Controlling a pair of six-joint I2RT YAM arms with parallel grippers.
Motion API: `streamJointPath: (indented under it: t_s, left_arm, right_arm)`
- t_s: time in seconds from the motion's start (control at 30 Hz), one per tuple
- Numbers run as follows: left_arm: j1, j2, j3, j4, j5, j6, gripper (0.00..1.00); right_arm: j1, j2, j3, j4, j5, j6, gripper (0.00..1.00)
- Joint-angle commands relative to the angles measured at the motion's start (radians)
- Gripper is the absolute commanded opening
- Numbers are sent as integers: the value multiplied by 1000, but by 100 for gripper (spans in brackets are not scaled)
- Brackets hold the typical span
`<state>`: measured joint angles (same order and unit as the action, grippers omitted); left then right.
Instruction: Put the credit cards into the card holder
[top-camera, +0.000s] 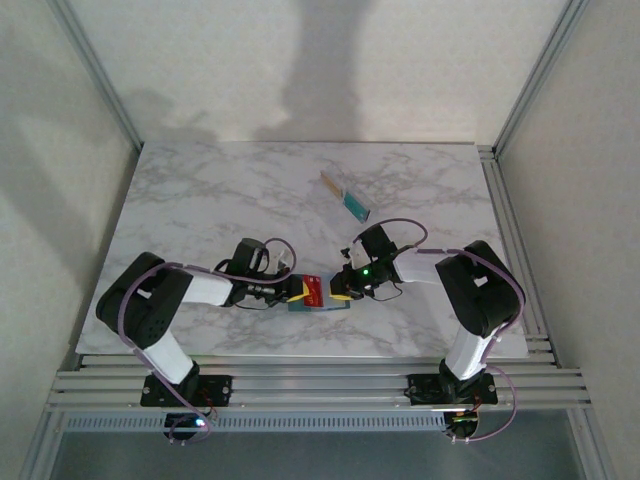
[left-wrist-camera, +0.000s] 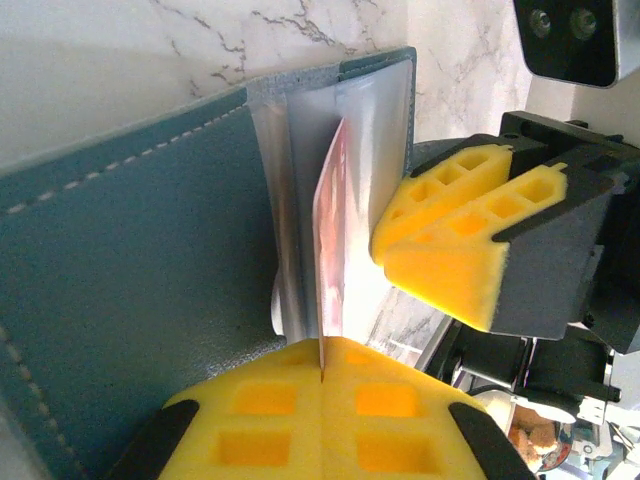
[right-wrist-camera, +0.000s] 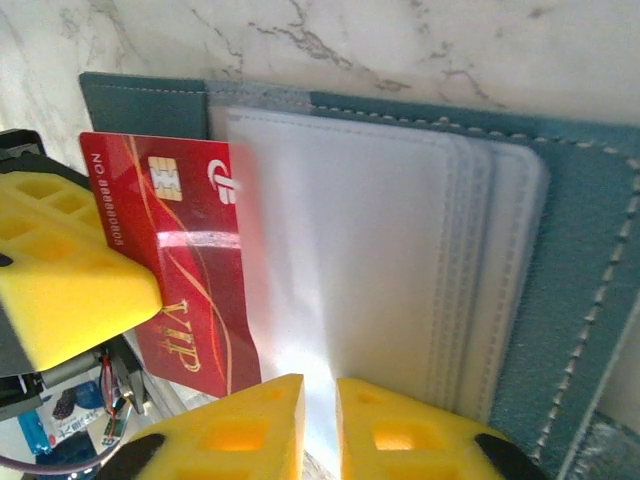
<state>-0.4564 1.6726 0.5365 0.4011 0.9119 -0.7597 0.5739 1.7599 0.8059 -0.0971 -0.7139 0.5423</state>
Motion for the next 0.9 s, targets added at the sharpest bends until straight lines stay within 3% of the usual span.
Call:
streamJointPath:
  t_s: [0.0, 0.3, 0.53, 0.87]
  left_arm:
    - [5, 9, 9, 19, 13, 13, 0]
    - [-15, 10, 6, 44, 8, -5, 0]
    - [-30, 21, 13, 60, -6, -18, 0]
    - [-50, 54, 34, 78, 9, -26, 0]
  right_arm:
    - [-6, 28, -17, -68, 42, 1, 21]
    - [-6, -59, -27, -78, 51, 13, 33]
    - [-29, -163, -18, -195, 73, -20, 46]
    - [-95, -213, 4, -345, 217, -121, 50]
